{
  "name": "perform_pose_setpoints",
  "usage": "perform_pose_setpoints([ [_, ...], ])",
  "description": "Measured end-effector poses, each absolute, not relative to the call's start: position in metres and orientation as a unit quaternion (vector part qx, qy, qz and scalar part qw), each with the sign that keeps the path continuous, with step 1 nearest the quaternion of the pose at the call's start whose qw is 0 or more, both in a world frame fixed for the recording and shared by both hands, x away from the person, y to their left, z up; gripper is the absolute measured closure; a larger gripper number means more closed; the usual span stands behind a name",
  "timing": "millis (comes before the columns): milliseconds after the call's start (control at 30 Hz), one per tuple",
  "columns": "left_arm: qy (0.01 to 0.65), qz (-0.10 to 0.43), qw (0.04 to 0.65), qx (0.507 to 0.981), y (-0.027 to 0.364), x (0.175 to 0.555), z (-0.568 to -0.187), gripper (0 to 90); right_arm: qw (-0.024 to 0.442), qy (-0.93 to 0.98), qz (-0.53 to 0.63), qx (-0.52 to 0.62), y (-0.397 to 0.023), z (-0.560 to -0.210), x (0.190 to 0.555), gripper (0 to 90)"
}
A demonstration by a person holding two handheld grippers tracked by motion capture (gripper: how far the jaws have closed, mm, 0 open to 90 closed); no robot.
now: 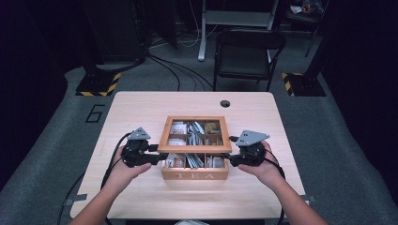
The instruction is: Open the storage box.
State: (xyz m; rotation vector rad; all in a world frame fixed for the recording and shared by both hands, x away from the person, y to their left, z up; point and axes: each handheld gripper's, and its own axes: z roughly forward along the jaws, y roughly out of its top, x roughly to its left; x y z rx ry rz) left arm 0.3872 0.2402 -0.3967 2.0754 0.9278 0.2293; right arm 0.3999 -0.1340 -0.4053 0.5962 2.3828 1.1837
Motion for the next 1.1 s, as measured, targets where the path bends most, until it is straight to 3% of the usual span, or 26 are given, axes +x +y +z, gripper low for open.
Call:
perform_pose_setpoints([
  [300,0.353,0.124,0.419,0.827,0.240,0.391,-0.392,36.9,0.194,0.863,0.411,0.220,-0.132,-0.395,0.404,35.2],
  [1100,0.295,0.168,0.410,0.847,0.235,0.404,-0.364,37.4,0.159,0.868,0.406,0.239,-0.132,-0.367,0.421,37.3],
])
